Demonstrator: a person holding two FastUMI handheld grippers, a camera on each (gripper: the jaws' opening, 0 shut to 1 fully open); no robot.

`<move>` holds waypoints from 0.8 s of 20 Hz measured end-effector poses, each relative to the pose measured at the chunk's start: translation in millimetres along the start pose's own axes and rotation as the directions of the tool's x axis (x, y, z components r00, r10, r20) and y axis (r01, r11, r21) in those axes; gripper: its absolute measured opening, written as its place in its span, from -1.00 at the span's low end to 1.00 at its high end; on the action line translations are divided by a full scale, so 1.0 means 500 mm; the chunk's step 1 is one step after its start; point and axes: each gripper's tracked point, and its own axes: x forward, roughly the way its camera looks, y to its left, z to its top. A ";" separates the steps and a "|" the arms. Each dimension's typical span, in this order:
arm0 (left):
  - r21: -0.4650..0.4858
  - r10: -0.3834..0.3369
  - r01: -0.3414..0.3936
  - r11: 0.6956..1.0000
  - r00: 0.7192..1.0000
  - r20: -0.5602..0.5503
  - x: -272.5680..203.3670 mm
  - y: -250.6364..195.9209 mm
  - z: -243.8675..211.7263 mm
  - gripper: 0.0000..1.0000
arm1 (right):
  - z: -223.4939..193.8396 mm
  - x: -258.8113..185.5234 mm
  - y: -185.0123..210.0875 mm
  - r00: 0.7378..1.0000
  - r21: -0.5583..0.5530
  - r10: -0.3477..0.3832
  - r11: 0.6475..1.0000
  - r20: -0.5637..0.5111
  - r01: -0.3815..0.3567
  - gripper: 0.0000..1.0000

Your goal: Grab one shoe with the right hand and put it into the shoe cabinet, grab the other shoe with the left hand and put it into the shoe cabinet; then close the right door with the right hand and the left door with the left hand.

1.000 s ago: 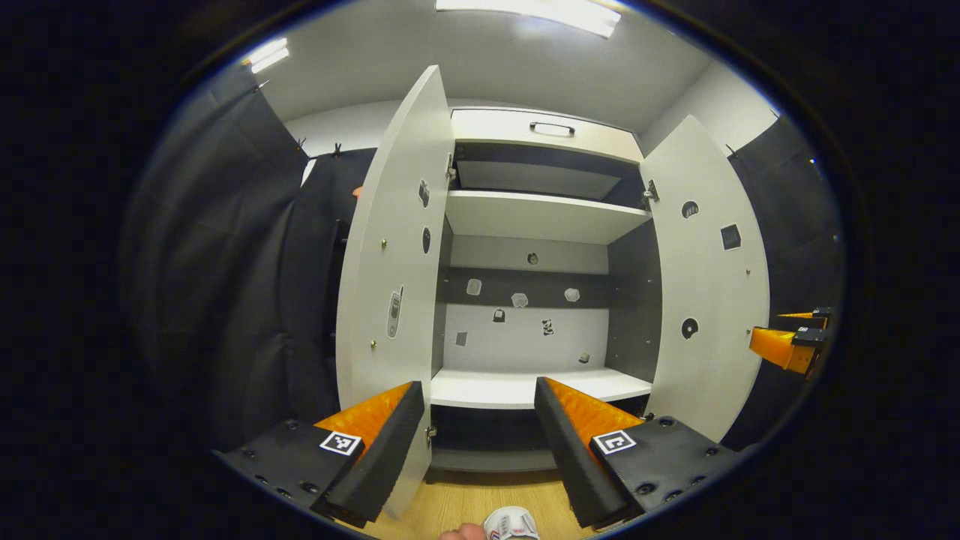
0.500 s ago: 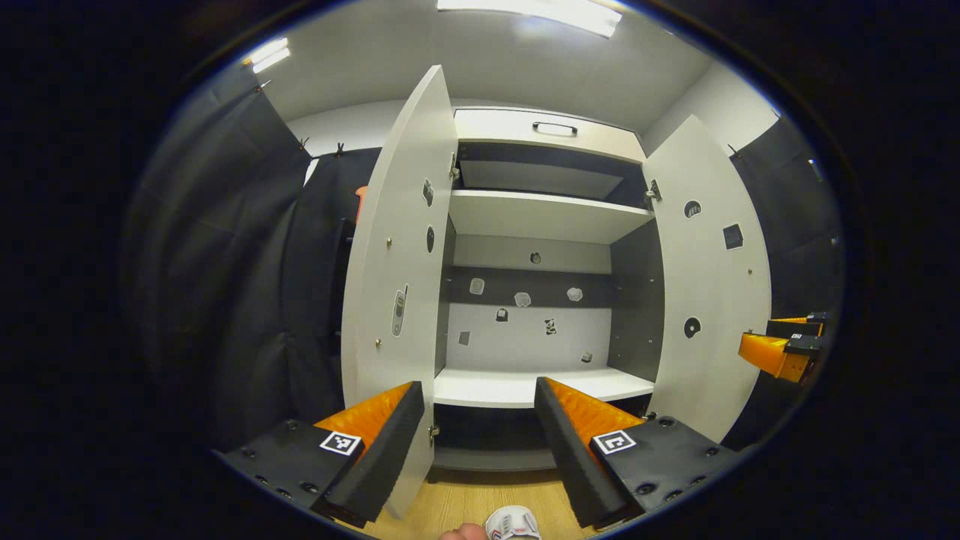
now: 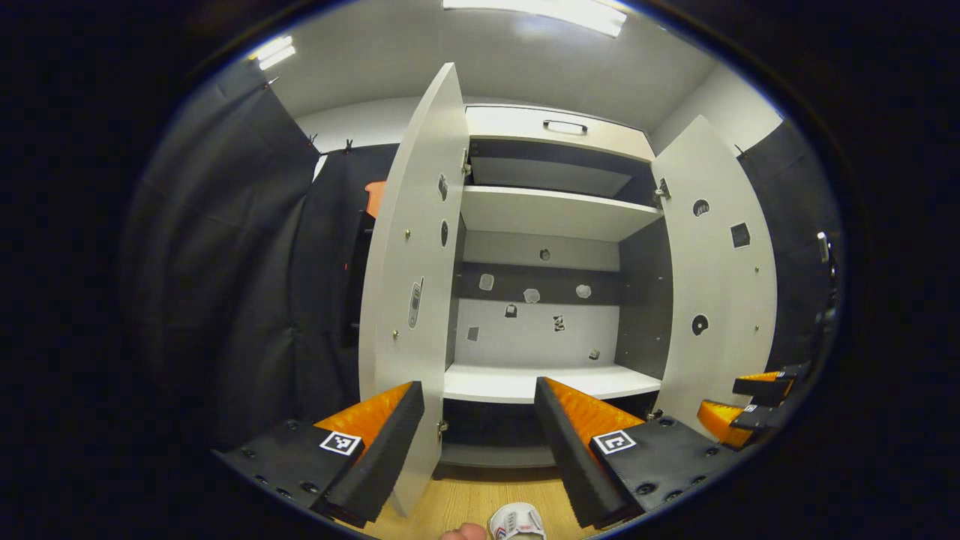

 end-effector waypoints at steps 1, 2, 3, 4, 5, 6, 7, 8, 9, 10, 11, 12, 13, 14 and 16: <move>-0.003 0.003 -0.003 1.000 1.000 -0.002 0.001 0.001 -0.003 0.93 | -0.044 0.007 0.002 0.999 -0.012 -0.004 1.000 -0.034 0.004 0.88; -0.007 0.003 -0.003 1.000 1.000 -0.005 -0.001 0.002 -0.006 0.93 | -0.099 0.014 0.005 0.997 -0.028 -0.007 1.000 -0.079 0.005 0.88; -0.011 0.004 -0.004 1.000 1.000 -0.008 -0.004 0.004 -0.009 0.93 | -0.153 0.020 0.009 0.992 -0.044 -0.005 0.999 -0.128 -0.001 0.88; -0.014 0.006 -0.006 1.000 1.000 -0.013 -0.004 0.006 -0.011 0.93 | -0.208 0.020 0.010 0.984 -0.055 -0.001 0.998 -0.177 -0.009 0.89; -0.017 0.008 -0.008 1.000 1.000 -0.016 -0.003 0.009 -0.014 0.93 | -0.265 0.018 0.011 0.973 -0.062 0.002 0.998 -0.230 -0.017 0.89; -0.019 0.011 -0.012 1.000 1.000 -0.020 -0.004 0.011 -0.017 0.93 | -0.318 0.017 0.011 0.960 -0.066 0.007 0.997 -0.280 -0.027 0.89; -0.021 0.015 -0.016 1.000 1.000 -0.022 -0.007 0.014 -0.018 0.93 | -0.369 0.012 0.010 0.943 -0.068 0.012 0.997 -0.332 -0.036 0.89; -0.023 0.018 -0.019 1.000 1.000 -0.024 -0.008 0.017 -0.020 0.93 | -0.415 0.011 0.010 0.926 -0.065 0.013 0.997 -0.378 -0.040 0.89; -0.024 0.020 -0.021 1.000 0.999 -0.027 -0.006 0.018 -0.022 0.93 | -0.451 0.010 0.009 0.910 -0.060 0.014 0.997 -0.414 -0.042 0.89; -0.025 0.020 -0.021 0.999 0.999 -0.030 -0.006 0.019 -0.023 0.93 | -0.481 0.012 0.004 0.895 -0.060 0.010 0.997 -0.445 -0.041 0.89; -0.024 0.021 -0.022 0.999 0.999 -0.030 -0.007 0.019 -0.024 0.93 | -0.507 0.011 -0.001 0.884 -0.064 0.004 0.997 -0.468 -0.039 0.89; -0.023 0.023 -0.023 0.999 0.999 -0.030 -0.006 0.019 -0.025 0.93 | -0.529 0.013 -0.009 0.874 -0.072 -0.006 0.997 -0.486 -0.033 0.89; -0.021 0.024 -0.024 0.999 0.999 -0.031 -0.009 0.018 -0.024 0.93 | -0.547 0.020 -0.013 0.865 -0.075 -0.012 0.997 -0.501 -0.030 0.90; -0.020 0.023 -0.024 1.000 0.999 -0.033 -0.009 0.018 -0.026 0.93 | -0.564 0.027 -0.015 0.853 -0.076 -0.015 0.997 -0.521 -0.029 0.89; -0.020 0.022 -0.022 1.000 0.999 -0.036 -0.007 0.016 -0.028 0.93 | -0.592 0.038 -0.016 0.834 -0.070 -0.013 0.997 -0.552 -0.031 0.89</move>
